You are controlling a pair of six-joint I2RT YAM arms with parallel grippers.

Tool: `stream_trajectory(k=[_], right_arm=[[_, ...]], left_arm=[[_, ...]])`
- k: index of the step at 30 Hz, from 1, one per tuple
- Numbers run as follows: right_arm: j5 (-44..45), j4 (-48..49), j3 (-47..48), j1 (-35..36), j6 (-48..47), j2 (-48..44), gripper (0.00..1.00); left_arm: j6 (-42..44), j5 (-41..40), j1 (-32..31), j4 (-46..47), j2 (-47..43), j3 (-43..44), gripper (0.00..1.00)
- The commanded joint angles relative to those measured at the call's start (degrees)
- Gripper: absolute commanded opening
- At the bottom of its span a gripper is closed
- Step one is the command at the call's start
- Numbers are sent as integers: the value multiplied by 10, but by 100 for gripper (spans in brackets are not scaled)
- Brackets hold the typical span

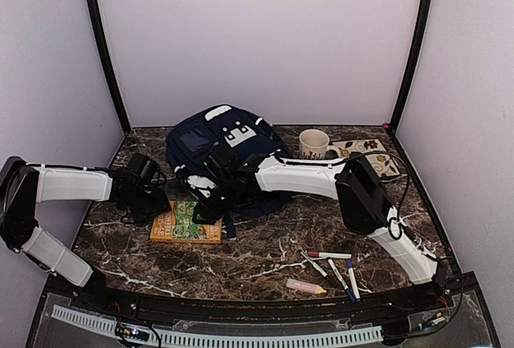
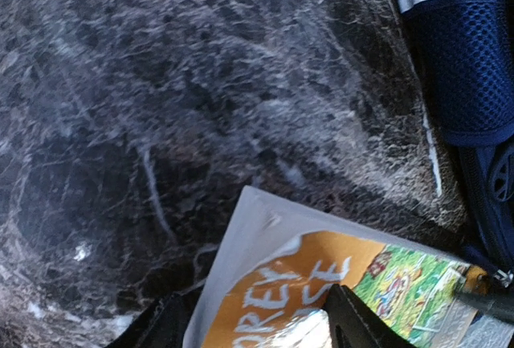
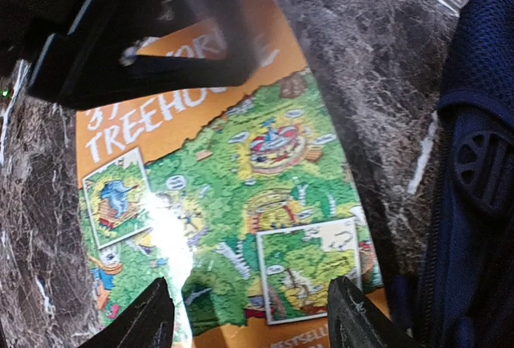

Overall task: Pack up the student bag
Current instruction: Adjust the book at the center of the board.

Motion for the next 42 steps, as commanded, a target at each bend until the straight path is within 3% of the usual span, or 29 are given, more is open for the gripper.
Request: stream_trajectory(k=[1,12,16,21,28,33,42], right_arm=[[-64,-122,-82,62,6,20,64],[-66,-156,-76,76,-46,-73,62],[-14,-146,-67,55,-65,-94,62],[4,-156,-3,17,-48,-53,62],[-63,-181,40,-1,-46,-46,63],[34,-144,44,-5,-38,-44,64],[82,-116,101,-31,-16,39,72]], left_arm=[[30,17,1,31,29,23,63],[125,39,1,80,84,69,57],[161,-30,1,14,43,119,62],[156,-97,2,-81,-21,157,69],[99,-34,2,-88,-92,84,67],[35,-16,2,-75,-138,25,67],[7,9,3,-77,-145,-18,68]])
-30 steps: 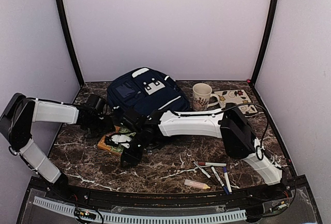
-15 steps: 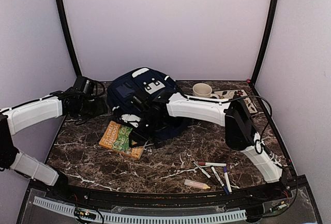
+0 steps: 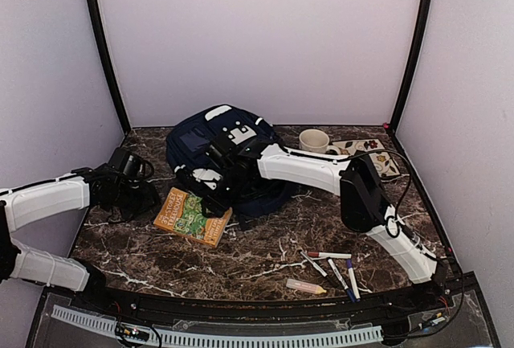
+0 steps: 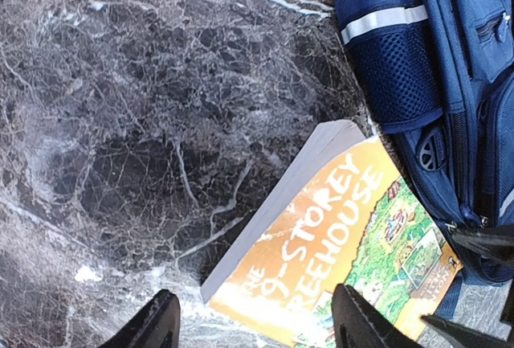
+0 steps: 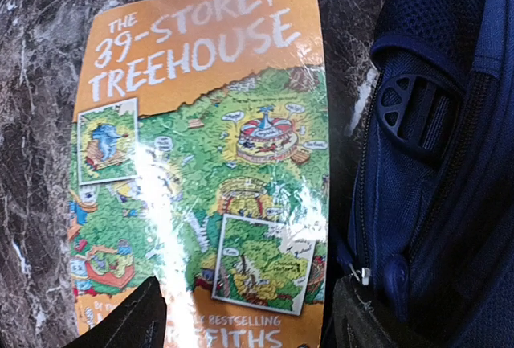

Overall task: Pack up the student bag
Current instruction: Adjust the book at the center of the board.

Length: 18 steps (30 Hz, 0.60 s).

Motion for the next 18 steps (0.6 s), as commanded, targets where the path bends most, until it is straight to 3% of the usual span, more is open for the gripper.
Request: stream_trajectory(k=[1,8,18], right_arm=[[16,17,15,-16,26,52,72],[-78,1,-51,-10,34,63,68],[-121,52,-256,61,50,-87,66]], left_arm=[[-25,32,0,-8,-2,-13,67],[-50,35,-3,-15,-41,-37,67],[-98,60,-7,-53,-93,-82,67]])
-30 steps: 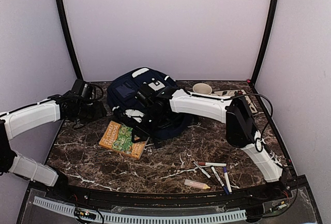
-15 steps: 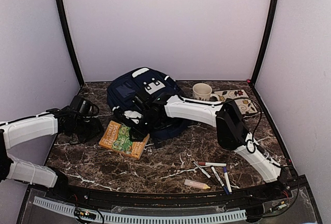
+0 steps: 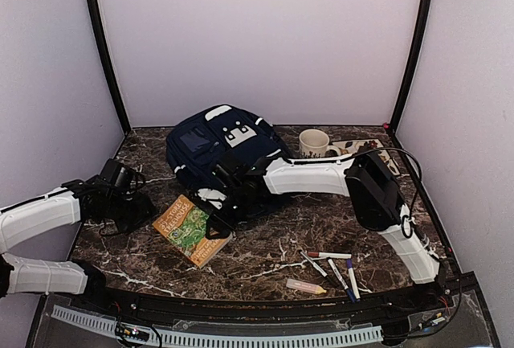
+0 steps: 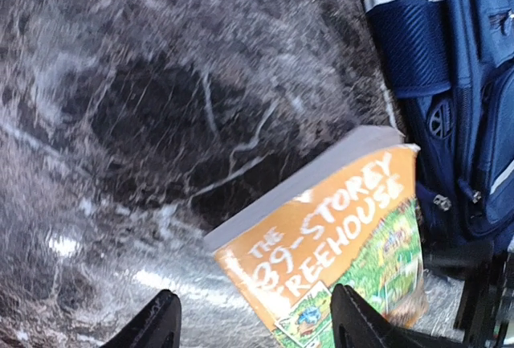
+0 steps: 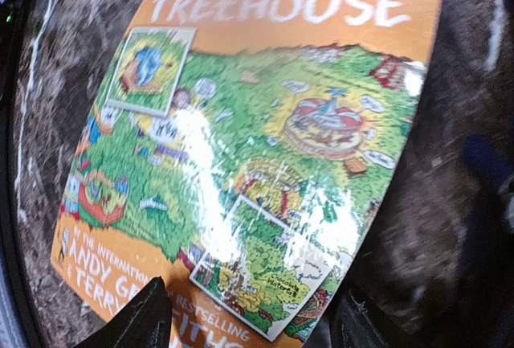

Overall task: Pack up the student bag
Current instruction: Adjust the book at the center of the board.

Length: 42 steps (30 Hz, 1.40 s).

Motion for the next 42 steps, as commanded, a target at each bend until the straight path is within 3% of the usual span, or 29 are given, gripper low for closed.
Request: stream_trajectory(k=[1,9,16,21,27,30,36,42], right_arm=[[-35,-69,-77,57,17,-40,66],[-53,-118,-83,40,17,-37,65],[-41,-90,-89,23,37,-77,63],[-80,-72,-21,10,59,-23,56],[-140,-59,33,4,97,33,56],[-145,-49,17,2,111,41,54],[-128,-23,-53,-38,157,45,41],[-141,7,-117,-83,183,56,32]], left_arm=[[-28,20,-3,-22,-13,-33,67],[-46,55,-14,7,-14,-47,66],[-16,105,-15,7,-42,-78,63],[-33,145,-15,54,-53,-115,60],[-40,155,-25,109,13,-118,59],[-52,154,-43,151,38,-113,59],[-33,169,-57,278,66,-115,61],[-52,204,-56,270,75,-121,62]])
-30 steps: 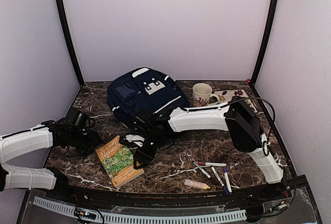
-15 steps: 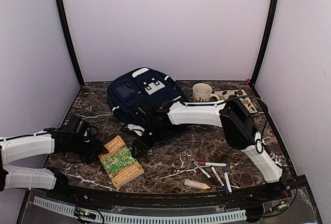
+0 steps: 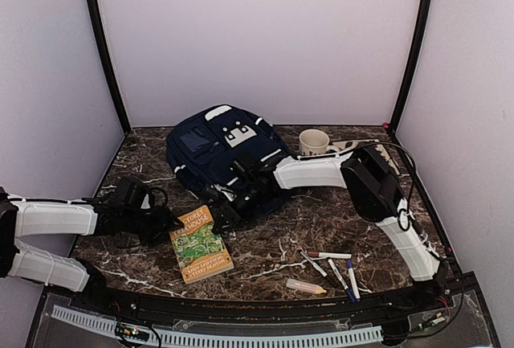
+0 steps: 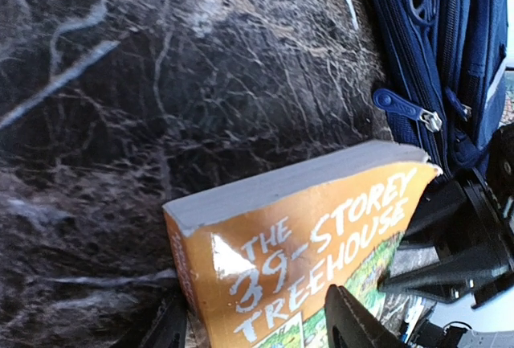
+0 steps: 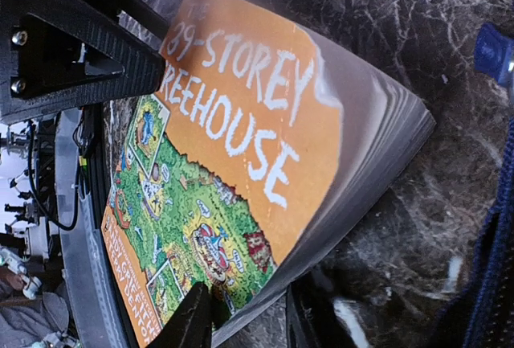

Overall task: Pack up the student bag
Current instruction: Adjust the book at the center of the board, then pick up the book at the center of the board.

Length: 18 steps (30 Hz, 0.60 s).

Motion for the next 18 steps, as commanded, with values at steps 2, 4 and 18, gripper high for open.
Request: stream_trajectory(k=[2,4,18], right_arm=[[70,-18,-68,-29,24,52,29],[69,-12,-78,-29,26,58,27],[93,-25,-84,-29,31,117,17]], left_arm=[[-19,52,-7,17,-23,-32,62],[-23,45,-6,-2,-41,-48,63],[-108,96,-10,119,-40,-143,64]])
